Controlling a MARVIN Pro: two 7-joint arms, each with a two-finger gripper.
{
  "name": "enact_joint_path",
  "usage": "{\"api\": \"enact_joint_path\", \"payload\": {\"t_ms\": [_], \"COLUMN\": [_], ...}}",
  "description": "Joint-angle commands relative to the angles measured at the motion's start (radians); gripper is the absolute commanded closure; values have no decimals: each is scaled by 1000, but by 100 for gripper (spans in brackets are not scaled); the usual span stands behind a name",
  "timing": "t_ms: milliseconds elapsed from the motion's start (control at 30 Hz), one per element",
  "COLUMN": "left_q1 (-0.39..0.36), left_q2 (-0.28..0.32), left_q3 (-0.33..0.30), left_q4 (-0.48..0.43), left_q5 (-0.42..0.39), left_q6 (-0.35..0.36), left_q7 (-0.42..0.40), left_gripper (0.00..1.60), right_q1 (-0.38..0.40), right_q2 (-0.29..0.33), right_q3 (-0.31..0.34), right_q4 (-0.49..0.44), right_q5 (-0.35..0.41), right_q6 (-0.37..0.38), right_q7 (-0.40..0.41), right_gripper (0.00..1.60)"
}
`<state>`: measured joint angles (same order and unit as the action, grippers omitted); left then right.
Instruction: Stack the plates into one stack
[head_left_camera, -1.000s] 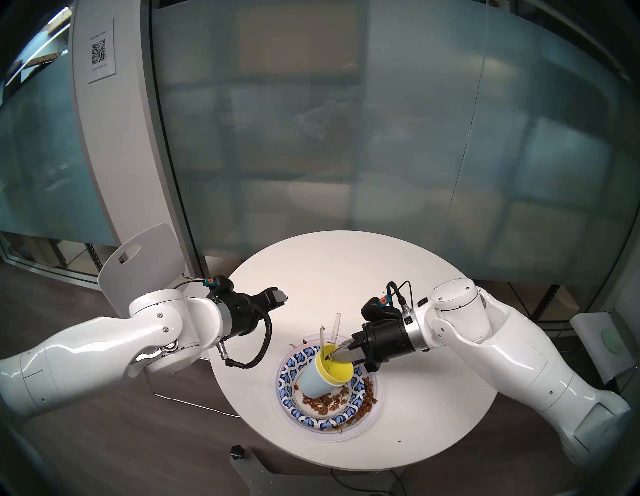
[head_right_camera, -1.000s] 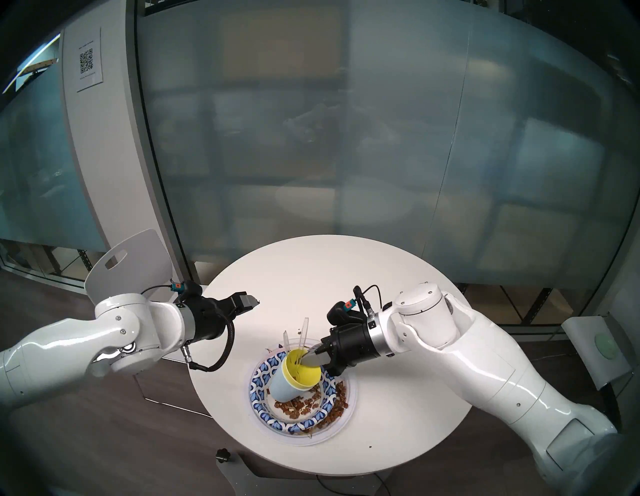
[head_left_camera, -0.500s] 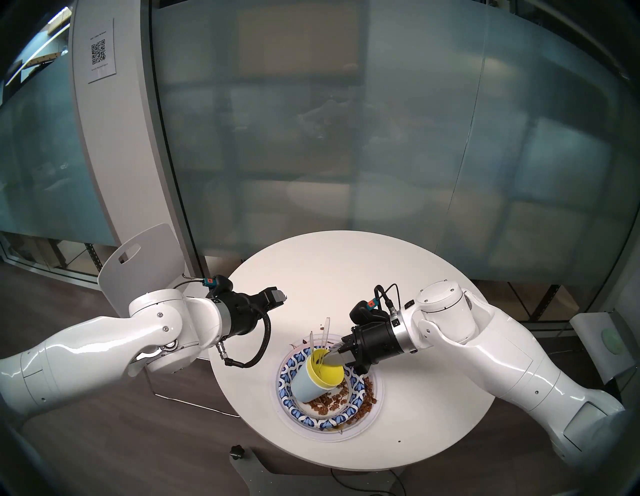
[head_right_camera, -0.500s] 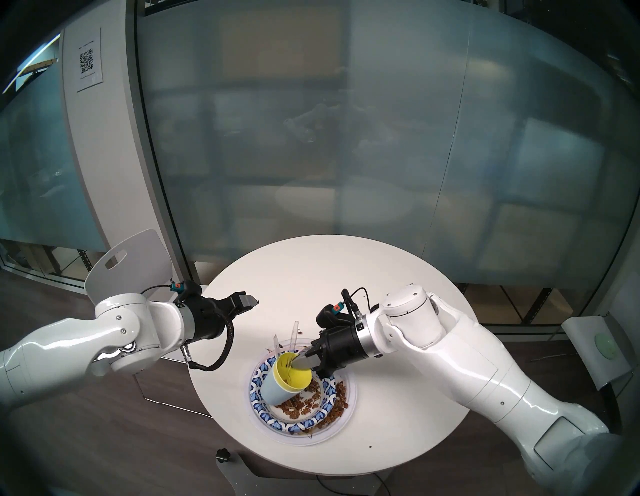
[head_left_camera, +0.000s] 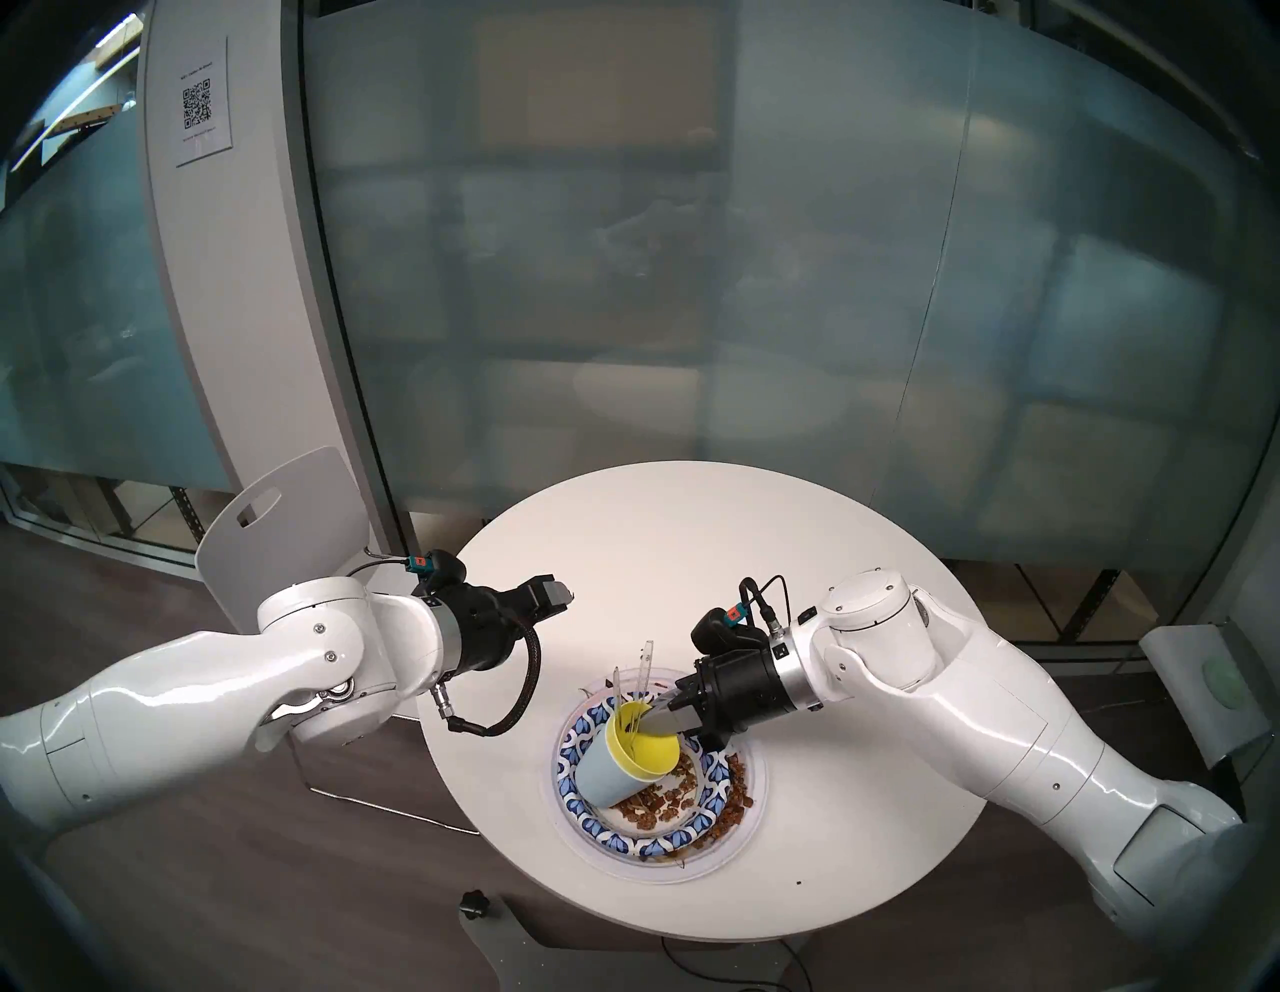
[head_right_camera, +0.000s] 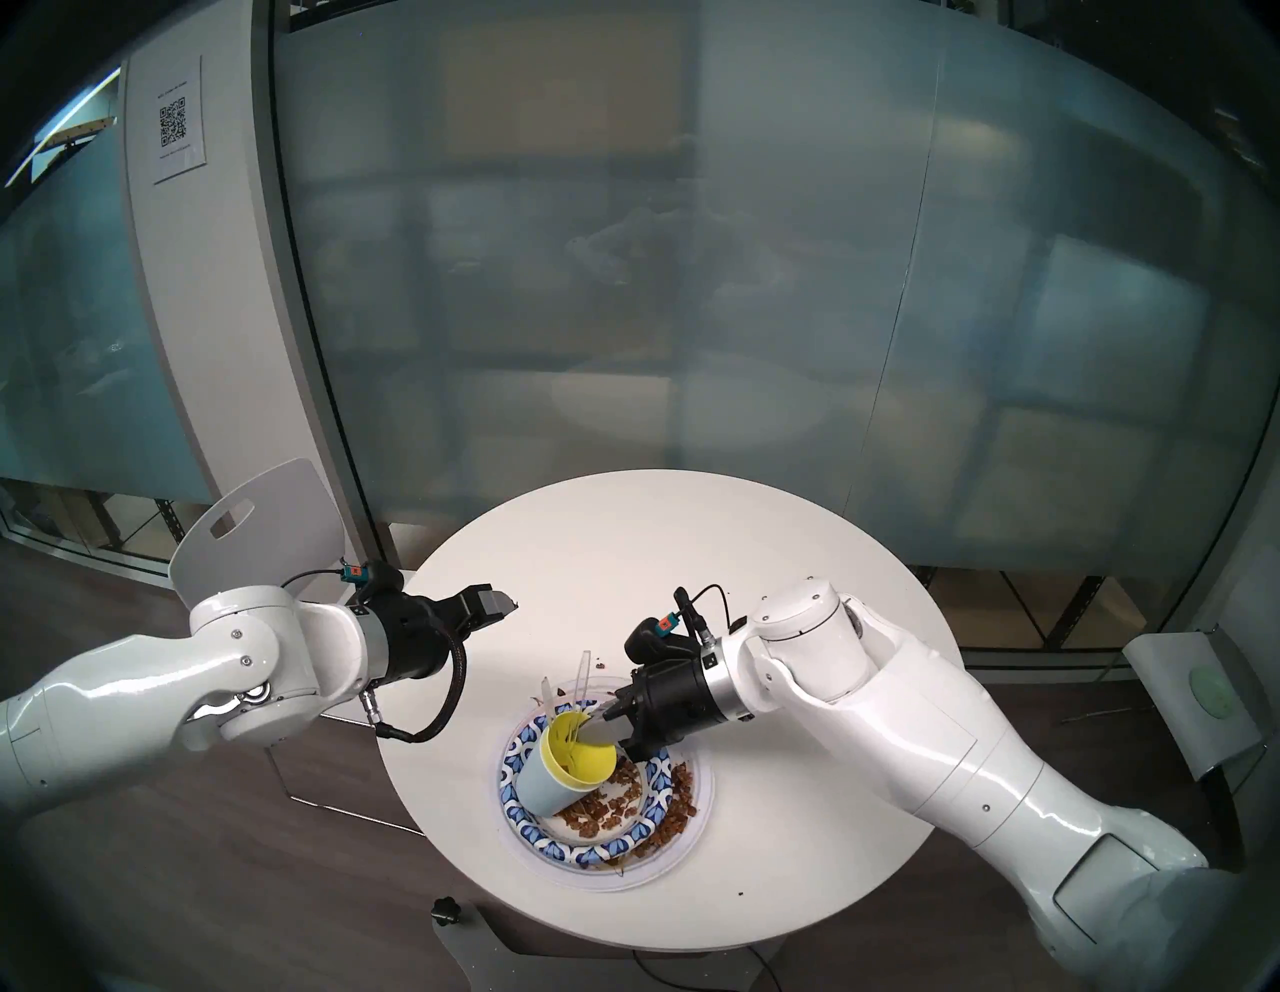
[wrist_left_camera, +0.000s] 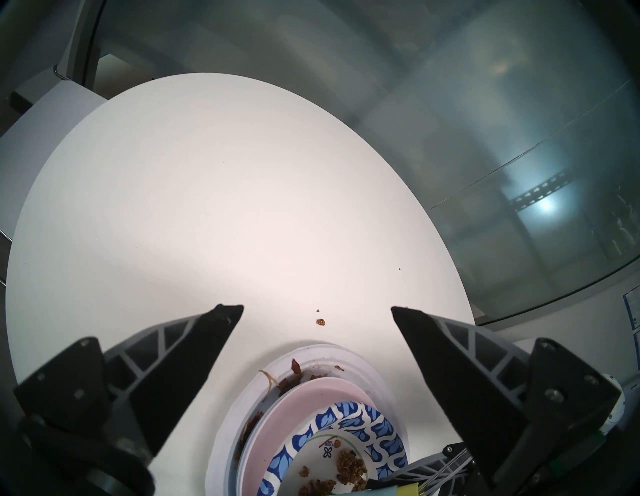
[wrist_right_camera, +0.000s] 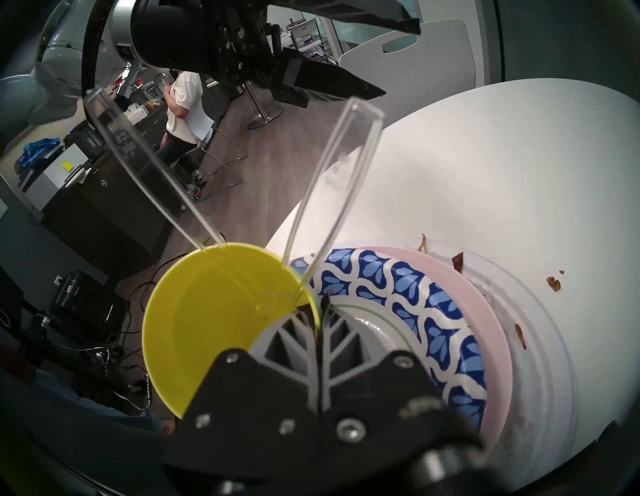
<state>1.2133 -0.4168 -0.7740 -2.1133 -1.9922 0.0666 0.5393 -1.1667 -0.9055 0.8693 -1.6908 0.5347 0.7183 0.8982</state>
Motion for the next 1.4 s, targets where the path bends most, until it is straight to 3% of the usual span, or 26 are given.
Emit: {"api": "enact_joint_path", "payload": {"t_ms": [0,33,567,800,1100,1133,1200,1267,1367], "left_q1": [-13,-13,-21,-23,-25,-25,-25,-26,-28], "left_q2": [0,0,-8,-12,-16,-16,-16,-17,-19], "left_q3": [-13,-13,-11,-11,-11,-11,-11,-12,-12], "left_q4": [-1,-1,-2,-1,4,5,7,7,7], "left_q5": [-2,-2,-1,-1,0,0,0,-1,-2], "left_q6": [0,0,9,12,10,11,11,11,14], "left_q7": [-8,-8,-3,0,2,2,1,-1,-1], "left_gripper": [0,0,0,0,0,0,0,0,0], "right_q1": [18,16,-32,-48,-63,-62,-68,-78,-95], "right_q2": [3,8,77,88,85,89,97,104,116], "right_q3": [19,22,82,107,131,136,155,178,207], "right_q4": [-37,-43,-102,-116,-125,-130,-142,-152,-169], "right_q5": [6,8,26,32,41,43,50,64,82], "right_q6": [7,9,31,33,24,28,29,27,29], "right_q7": [0,1,-4,-5,-7,-7,-10,-11,-14], "right_gripper": [107,94,78,45,36,20,15,0,0]}}
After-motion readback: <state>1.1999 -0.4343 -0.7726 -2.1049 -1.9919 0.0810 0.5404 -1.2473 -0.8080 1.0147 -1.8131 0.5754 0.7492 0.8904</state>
